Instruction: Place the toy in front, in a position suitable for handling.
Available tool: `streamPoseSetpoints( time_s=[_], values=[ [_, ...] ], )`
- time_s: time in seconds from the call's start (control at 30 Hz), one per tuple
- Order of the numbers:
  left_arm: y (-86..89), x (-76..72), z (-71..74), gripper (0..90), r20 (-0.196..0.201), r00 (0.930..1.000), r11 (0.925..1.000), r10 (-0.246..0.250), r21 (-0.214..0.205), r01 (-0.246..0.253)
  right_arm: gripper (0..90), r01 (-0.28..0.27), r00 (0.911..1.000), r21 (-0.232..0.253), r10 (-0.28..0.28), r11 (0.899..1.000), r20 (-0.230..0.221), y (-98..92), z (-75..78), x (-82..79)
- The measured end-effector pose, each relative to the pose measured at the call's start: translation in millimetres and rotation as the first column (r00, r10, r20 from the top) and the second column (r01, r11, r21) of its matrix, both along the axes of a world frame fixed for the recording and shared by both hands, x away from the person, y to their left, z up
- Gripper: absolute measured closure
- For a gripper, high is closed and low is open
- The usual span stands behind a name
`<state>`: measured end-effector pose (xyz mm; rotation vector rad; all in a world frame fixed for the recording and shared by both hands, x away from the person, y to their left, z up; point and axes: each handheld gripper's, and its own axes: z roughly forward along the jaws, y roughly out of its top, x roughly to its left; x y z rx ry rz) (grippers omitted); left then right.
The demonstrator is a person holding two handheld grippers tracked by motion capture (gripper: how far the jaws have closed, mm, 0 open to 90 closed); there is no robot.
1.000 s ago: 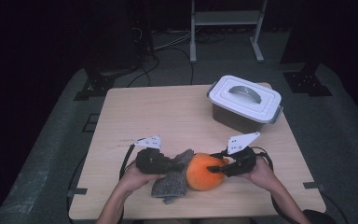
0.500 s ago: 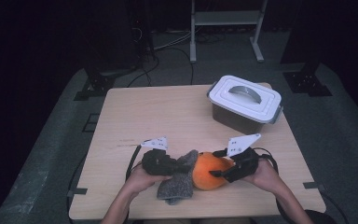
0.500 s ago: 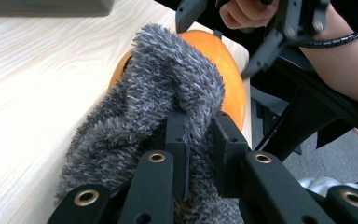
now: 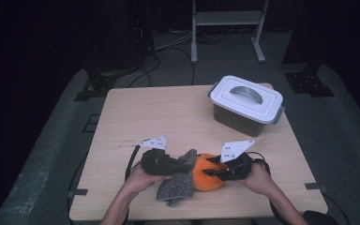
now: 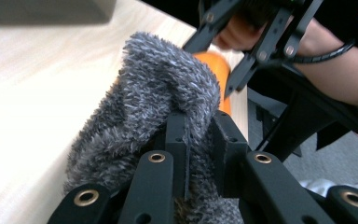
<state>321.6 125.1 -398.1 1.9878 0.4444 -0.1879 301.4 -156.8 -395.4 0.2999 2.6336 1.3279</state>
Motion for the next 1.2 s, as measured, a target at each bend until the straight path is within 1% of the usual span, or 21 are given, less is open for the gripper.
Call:
streamPoseSetpoints(
  time_s=[0.07,0.13,0.17,0.2,0.23,0.27,0.33,0.37,0.4,0.57,0.7,0.73,0.77,0.83,0.9,0.93,1.0,1.03,1.07,1.13,1.2],
  values=[
    [4.4,-1.4,7.9,78.8,0.014,0.9999,0.9997,0.006,-0.024,-0.005,62.4,-0.011,0.9999,0.036,0.012,0.999,-0.008,3.0,0.4,0.8],
    [9.5,-2.6,15.2,78.9,0.024,0.9997,0.9983,0.008,-0.057,-0.006,62.2,-0.032,0.9988,0.099,0.035,0.995,-0.033,3.5,0.2,3.0],
    [11.0,-3.0,17.8,78.9,0.032,0.9994,0.9980,0.007,-0.062,-0.005,62.0,-0.040,0.9977,0.124,0.046,0.992,-0.049,4.1,0.3,4.2],
    [11.4,-3.6,19.1,78.9,0.035,0.9993,0.9980,0.009,-0.062,-0.007,61.9,-0.049,0.9968,0.137,0.057,0.989,-0.057,5.1,0.3,5.2],
    [11.6,-3.4,18.5,78.8,0.038,0.9992,0.9987,0.010,-0.051,-0.008,61.9,-0.055,0.9963,0.140,0.063,0.989,-0.058,6.2,-0.2,5.9],
    [11.2,-3.0,16.9,78.8,0.035,0.9993,0.9988,0.013,-0.047,-0.011,61.6,-0.055,0.9961,0.136,0.064,0.989,-0.061,7.4,-1.8,6.7],
    [9.8,-1.0,10.0,78.8,0.018,0.9998,0.9996,0.013,-0.024,-0.012,61.1,-0.053,0.9959,0.119,0.061,0.992,-0.066,7.8,-6.1,8.1],
    [9.4,0.2,6.4,78.9,0.006,0.9999,0.9994,0.012,-0.031,-0.012,60.9,-0.051,0.9958,0.107,0.059,0.993,-0.070,7.4,-8.9,9.1],
    [9.6,1.2,4.5,78.9,-0.002,0.9999,0.9992,0.015,-0.038,-0.015,60.7,-0.050,0.9954,0.112,0.059,0.992,-0.075,6.4,-10.8,10.0],
    [9.7,2.5,1.5,78.9,-0.001,0.9998,0.9994,0.021,-0.027,-0.021,58.5,-0.049,0.9973,0.072,0.053,0.996,-0.051,0.1,-9.4,12.9],
    [8.8,3.2,-0.9,78.8,-0.002,0.9998,0.9996,0.022,-0.016,-0.022,57.5,-0.034,0.9983,0.057,0.037,0.998,-0.046,-8.5,-8.8,15.7],
    [8.1,3.1,-1.7,78.8,-0.004,0.9997,0.9995,0.025,-0.018,-0.025,57.2,-0.026,0.9982,0.055,0.029,0.998,-0.052,-11.1,-8.5,16.3],
    [7.8,3.4,-2.4,78.8,-0.002,0.9997,0.9997,0.023,-0.010,-0.023,56.9,-0.020,0.9985,0.053,0.023,0.998,-0.049,-14.1,-8.5,17.5],
    [5.5,3.0,-3.1,78.7,-0.001,0.9996,0.9996,0.027,-0.011,-0.027,55.1,-0.008,0.9978,0.059,0.012,0.998,-0.065,-20.3,-9.1,20.1],
    [2.1,2.4,-3.0,78.7,0.002,0.9995,0.9994,0.032,-0.015,-0.032,50.4,0.001,0.9941,0.066,0.006,0.998,-0.108,-24.2,-9.8,22.6],
    [0.9,2.4,-2.8,78.8,0.005,0.9996,0.9995,0.029,-0.012,-0.029,47.1,0.008,0.9937,0.060,-0.001,0.998,-0.112,-24.4,-8.7,22.3],
    [-0.4,2.1,-2.7,78.7,0.009,0.9995,0.9995,0.030,-0.009,-0.030,40.1,0.009,0.9947,0.036,-0.005,0.999,-0.103,-23.0,-2.9,19.2],
    [-0.3,2.1,-2.8,78.7,0.008,0.9995,0.9995,0.031,-0.009,-0.031,39.0,0.010,0.9966,0.024,-0.008,1.000,-0.082,-22.1,0.9,16.4],
    [-0.4,2.2,-3.1,78.7,0.006,0.9995,0.9995,0.030,-0.011,-0.030,38.9,0.007,0.9981,0.022,-0.006,1.000,-0.061,-21.3,4.5,13.2],
    [-2.2,1.6,-3.9,78.7,-0.001,0.9997,0.9995,0.025,-0.021,-0.025,36.2,-0.002,0.9988,0.030,0.003,1.000,-0.048,-17.8,9.8,8.3],
    [-5.5,0.2,-3.8,78.7,0.003,0.9999,0.9998,0.012,-0.013,-0.012,34.0,-0.002,0.9996,-0.008,0.002,1.000,-0.027,-9.5,9.9,4.5]
  ],
)
